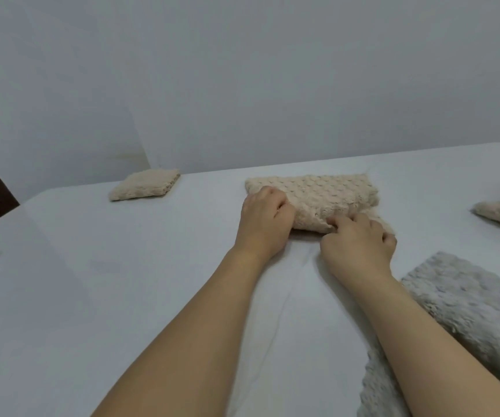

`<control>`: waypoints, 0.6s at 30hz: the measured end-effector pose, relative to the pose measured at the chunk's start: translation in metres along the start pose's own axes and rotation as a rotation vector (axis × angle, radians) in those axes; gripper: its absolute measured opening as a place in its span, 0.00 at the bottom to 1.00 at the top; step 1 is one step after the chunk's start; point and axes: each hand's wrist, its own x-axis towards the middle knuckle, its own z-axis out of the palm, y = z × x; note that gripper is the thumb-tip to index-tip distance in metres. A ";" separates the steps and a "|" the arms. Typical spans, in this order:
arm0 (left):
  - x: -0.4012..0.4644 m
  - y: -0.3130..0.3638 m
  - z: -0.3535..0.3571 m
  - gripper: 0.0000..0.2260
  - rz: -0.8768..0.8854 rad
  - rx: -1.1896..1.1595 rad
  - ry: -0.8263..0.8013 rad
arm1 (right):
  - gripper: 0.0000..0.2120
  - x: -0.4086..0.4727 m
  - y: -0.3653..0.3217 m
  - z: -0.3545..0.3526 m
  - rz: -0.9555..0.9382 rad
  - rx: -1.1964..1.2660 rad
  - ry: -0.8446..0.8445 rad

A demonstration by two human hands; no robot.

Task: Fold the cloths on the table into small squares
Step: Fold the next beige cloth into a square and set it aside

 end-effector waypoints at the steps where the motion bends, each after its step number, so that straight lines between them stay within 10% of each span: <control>1: -0.002 0.001 -0.001 0.14 0.008 -0.107 -0.007 | 0.22 0.000 0.000 0.000 -0.003 -0.023 -0.002; 9: 0.010 -0.004 0.009 0.21 -0.170 0.213 -0.344 | 0.18 0.001 0.000 0.007 0.015 -0.098 0.087; 14: 0.010 -0.003 0.005 0.05 -0.297 0.269 -0.069 | 0.08 0.002 0.000 0.012 -0.060 -0.111 0.208; 18: 0.002 -0.009 -0.013 0.12 -0.558 -0.280 0.284 | 0.11 0.003 -0.002 0.011 -0.175 -0.021 0.250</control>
